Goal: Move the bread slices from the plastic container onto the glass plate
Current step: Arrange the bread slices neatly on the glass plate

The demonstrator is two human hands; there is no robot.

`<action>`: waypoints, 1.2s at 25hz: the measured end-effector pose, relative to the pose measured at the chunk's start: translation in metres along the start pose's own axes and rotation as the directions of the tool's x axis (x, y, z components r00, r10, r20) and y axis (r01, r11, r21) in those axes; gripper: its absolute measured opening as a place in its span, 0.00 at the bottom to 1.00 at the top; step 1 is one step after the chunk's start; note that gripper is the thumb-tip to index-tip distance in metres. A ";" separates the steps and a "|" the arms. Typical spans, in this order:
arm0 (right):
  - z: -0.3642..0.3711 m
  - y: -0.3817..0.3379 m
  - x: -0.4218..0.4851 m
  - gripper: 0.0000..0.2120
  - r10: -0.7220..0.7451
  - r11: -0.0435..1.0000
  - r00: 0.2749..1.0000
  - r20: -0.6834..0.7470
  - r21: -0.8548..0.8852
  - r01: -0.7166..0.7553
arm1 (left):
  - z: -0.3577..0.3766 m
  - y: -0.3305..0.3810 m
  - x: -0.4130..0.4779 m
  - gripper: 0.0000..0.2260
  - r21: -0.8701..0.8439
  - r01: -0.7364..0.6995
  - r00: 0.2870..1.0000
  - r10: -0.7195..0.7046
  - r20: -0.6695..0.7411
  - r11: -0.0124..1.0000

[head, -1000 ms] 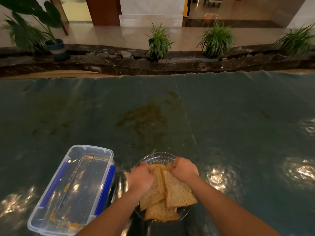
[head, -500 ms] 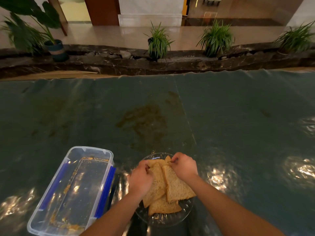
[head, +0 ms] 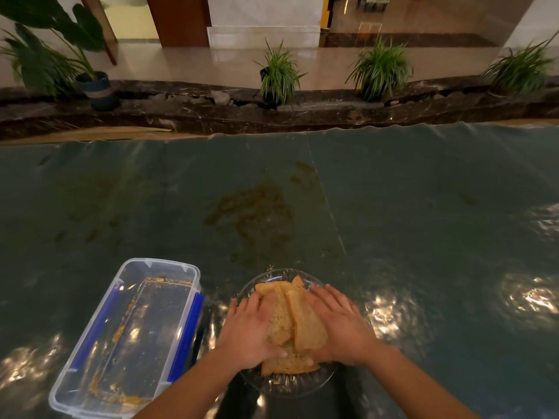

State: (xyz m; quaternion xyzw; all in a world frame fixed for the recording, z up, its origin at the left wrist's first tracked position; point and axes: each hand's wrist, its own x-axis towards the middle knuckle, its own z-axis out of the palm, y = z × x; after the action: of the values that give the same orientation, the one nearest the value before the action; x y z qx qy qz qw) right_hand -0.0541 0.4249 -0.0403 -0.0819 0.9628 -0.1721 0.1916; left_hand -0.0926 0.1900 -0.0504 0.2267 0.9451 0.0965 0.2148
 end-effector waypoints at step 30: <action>0.006 0.004 0.002 0.23 0.374 0.919 0.880 -0.293 0.249 -0.307 | -0.008 -0.010 -0.015 0.29 -0.789 0.293 0.813 -0.576 -0.092 0.540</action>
State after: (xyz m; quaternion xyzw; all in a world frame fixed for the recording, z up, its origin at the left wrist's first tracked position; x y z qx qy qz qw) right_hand -0.0537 0.4263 -0.0477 0.1389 0.9588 -0.2406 0.0596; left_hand -0.0878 0.1735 -0.0410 -0.1479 0.8680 0.4535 0.1379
